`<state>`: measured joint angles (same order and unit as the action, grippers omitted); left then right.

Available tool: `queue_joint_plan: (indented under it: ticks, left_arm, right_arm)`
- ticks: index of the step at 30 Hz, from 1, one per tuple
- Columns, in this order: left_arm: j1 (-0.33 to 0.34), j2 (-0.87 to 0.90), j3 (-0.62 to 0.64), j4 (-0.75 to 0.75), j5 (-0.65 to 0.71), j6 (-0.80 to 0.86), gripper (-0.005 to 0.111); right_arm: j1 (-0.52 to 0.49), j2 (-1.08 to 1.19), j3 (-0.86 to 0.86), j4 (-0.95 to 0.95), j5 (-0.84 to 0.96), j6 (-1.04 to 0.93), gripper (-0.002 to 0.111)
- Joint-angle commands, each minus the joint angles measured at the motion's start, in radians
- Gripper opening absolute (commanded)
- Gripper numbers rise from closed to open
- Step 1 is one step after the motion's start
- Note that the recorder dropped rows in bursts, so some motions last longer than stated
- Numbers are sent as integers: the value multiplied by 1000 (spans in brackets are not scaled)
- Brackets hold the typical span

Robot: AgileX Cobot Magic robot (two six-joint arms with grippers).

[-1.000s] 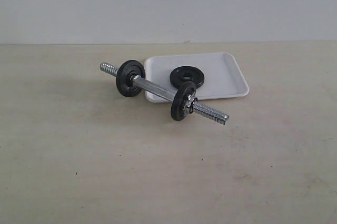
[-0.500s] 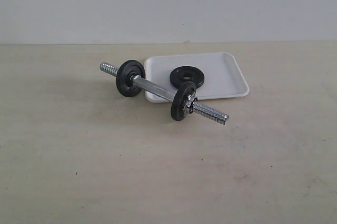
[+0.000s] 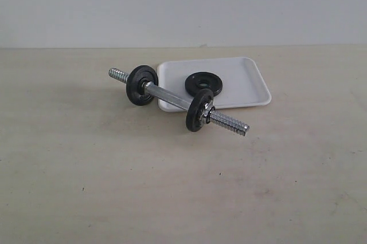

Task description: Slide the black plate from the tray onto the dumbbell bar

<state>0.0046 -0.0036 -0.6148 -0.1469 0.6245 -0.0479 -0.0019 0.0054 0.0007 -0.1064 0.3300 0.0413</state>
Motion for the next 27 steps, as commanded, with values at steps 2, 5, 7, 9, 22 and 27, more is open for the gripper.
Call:
queue_joint_plan:
  ticks: [2, 5, 7, 9, 22, 27]
  left_arm:
    - [-5, 4, -5, 9, -19, 5, 4]
    - [-5, 4, -5, 9, -8, 11, 4]
    - [-5, 4, -5, 9, 24, 11, 4]
    - [-5, 4, -5, 9, 57, 11, 4]
    - [-5, 4, -5, 13, 64, 58, 4]
    - [-5, 4, -5, 13, 66, 59, 4]
  right_arm:
    - [0, -5, -1, 0, -2, 3, 0]
    - [0, -5, -1, 0, -2, 3, 0]
    - [0, -5, -1, 0, -2, 3, 0]
    - [0, -5, -1, 0, -18, 1, 0]
    - [0, -5, -1, 19, -817, 13, 0]
    - [0, -5, -1, 19, -872, 13, 0]
